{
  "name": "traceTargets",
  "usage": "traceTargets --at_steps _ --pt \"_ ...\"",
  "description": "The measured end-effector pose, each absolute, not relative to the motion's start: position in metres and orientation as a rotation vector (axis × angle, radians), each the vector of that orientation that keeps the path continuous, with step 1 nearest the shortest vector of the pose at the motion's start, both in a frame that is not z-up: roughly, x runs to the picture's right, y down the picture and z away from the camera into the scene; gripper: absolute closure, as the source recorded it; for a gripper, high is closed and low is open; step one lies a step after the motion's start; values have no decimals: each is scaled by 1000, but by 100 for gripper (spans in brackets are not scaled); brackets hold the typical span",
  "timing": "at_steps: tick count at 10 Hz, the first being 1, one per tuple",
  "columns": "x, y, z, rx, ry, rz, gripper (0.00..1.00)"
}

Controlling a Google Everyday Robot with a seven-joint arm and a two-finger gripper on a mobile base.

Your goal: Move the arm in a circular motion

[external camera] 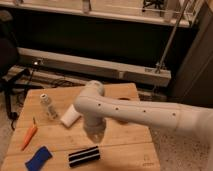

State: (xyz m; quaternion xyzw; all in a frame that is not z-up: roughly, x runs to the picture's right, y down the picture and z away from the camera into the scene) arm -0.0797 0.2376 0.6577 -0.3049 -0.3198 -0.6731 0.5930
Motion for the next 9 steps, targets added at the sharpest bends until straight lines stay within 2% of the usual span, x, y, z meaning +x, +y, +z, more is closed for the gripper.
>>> traceTargets --at_steps 2,4,5,7,9 --pt "-137 265 662 -733 -879 -1685 100" --pt "-183 253 683 -687 -909 -1776 100" --pt "-193 232 694 -648 -872 -1798 100" --pt "-190 160 716 -540 -702 -1804 100" --pt "-149 75 732 -430 -469 -1740 100"
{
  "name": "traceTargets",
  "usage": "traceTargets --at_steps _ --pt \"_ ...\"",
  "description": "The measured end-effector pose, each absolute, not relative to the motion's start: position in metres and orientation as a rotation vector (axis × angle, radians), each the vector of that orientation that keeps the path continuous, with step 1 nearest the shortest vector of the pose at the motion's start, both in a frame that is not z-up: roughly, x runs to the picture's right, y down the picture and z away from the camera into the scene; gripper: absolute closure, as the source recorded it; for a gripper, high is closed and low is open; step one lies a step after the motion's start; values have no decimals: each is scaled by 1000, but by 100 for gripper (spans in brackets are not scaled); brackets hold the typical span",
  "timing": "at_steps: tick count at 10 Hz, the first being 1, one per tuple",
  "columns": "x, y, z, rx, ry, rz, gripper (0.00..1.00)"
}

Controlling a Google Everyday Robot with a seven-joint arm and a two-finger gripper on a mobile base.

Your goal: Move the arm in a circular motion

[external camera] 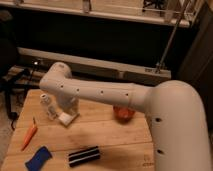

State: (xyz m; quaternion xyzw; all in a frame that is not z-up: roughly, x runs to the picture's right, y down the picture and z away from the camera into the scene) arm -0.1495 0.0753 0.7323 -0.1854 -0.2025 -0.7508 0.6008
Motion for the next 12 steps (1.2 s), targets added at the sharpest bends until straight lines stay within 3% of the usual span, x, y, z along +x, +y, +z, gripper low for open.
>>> traceTargets --at_steps 3,6,9,12 --pt "-63 -38 758 -250 -151 -1563 100" --pt "40 -89 772 -172 70 -1362 100" --pt "114 -58 764 -236 157 -1209 100" --pt "137 47 711 -468 108 -1177 100"
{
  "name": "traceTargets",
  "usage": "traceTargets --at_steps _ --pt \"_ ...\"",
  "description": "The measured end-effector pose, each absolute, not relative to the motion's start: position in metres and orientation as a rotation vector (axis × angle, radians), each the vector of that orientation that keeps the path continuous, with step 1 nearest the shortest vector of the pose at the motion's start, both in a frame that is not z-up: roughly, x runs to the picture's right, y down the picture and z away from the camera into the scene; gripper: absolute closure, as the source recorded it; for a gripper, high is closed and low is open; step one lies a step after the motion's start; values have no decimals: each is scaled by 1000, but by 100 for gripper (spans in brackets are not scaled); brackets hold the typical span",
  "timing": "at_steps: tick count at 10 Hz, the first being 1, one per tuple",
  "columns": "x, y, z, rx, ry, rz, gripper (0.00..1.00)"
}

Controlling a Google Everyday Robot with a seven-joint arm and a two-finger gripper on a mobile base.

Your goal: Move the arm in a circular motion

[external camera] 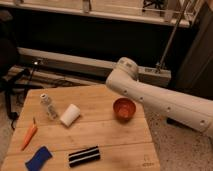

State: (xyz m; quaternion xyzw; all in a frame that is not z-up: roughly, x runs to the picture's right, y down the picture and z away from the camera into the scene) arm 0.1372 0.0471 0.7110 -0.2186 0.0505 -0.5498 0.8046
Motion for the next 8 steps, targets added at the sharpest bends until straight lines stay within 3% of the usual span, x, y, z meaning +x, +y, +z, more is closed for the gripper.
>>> traceTargets --at_steps 3,8 --pt "109 118 663 -617 -32 -1226 100" --pt "-25 193 655 -639 -446 -1472 100"
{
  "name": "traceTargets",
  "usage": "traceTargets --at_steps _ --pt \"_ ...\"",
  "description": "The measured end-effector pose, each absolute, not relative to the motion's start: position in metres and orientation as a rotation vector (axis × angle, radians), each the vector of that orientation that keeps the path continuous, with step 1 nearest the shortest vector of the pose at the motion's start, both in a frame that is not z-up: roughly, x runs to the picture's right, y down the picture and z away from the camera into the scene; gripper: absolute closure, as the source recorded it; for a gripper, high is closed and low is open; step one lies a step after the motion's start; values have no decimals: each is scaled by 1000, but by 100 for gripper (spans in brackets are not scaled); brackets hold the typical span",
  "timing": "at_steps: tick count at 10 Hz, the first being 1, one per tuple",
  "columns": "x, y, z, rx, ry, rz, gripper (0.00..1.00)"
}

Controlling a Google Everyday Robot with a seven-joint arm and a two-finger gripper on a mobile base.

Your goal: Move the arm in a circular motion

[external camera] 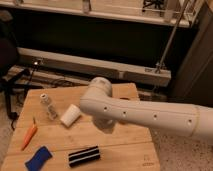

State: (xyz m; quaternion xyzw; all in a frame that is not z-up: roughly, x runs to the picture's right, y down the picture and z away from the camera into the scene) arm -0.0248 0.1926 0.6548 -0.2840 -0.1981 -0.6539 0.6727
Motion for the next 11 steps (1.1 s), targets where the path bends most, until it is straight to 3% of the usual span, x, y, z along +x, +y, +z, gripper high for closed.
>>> traceTargets --at_steps 3,7,11 --pt "-132 202 668 -537 -655 -1714 100" --pt "-214 85 709 -301 -530 -1924 100" --pt "-155 -26 772 -203 -317 -1798 100"
